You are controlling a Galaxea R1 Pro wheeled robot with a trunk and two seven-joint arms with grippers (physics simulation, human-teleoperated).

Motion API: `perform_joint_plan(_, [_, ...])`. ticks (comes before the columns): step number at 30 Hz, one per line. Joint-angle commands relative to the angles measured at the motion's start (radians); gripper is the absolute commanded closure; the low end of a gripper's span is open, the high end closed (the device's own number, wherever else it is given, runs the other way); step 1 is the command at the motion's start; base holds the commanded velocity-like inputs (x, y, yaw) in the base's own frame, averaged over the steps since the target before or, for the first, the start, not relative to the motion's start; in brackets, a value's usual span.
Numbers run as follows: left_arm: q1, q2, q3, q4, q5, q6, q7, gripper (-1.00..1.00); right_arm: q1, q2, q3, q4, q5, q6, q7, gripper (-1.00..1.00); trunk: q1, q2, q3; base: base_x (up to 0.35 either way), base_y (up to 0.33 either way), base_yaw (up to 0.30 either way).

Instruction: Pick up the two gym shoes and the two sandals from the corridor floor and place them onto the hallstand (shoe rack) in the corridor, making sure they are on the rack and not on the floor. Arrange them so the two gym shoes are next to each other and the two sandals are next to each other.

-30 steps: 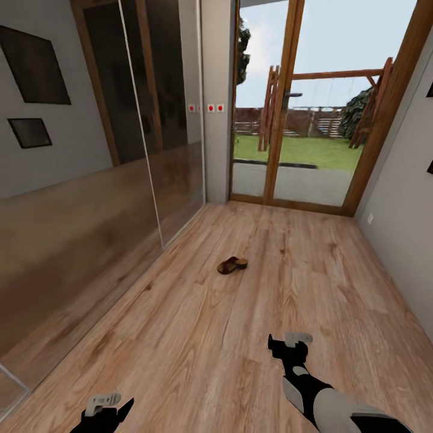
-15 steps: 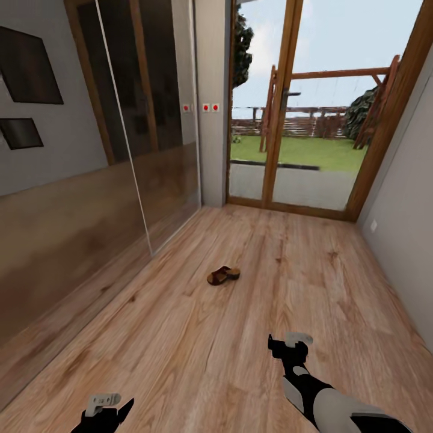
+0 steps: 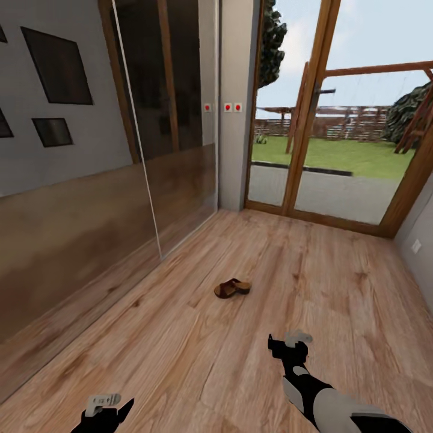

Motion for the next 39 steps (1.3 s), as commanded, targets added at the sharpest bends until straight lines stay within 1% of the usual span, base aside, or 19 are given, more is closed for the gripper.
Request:
perform_joint_plan(1, [-0.001,0.000,0.008,0.001,-0.011,-0.006,-0.004,-1.00,0.000,0.000,-0.005,0.000,0.002,-0.003,-0.001,-1.00,0.000,0.000,-0.001,0.282,-0.261,0.245])
perform_joint_plan(15, [-0.001,0.000,0.008,0.001,-0.011,-0.006,-0.004,-1.00,0.000,0.000,-0.005,0.000,0.002,-0.003,-0.001,-1.00,0.000,0.000,-0.001,0.280,-0.261,0.213])
perform_joint_plan(31, [-0.001,-0.001,0.008,0.001,-0.011,-0.006,-0.004,-1.00,0.000,0.000,-0.005,0.000,0.002,-0.003,-0.001,-1.00,0.000,0.000,-0.001,0.220,-0.280,0.017])
perform_joint_plan(39, [-0.001,0.000,0.008,0.001,-0.011,-0.006,-0.004,-1.00,0.000,0.000,-0.005,0.000,0.003,-0.003,-0.001,-1.00,0.000,0.000,-0.001,0.051,-0.275,0.051])
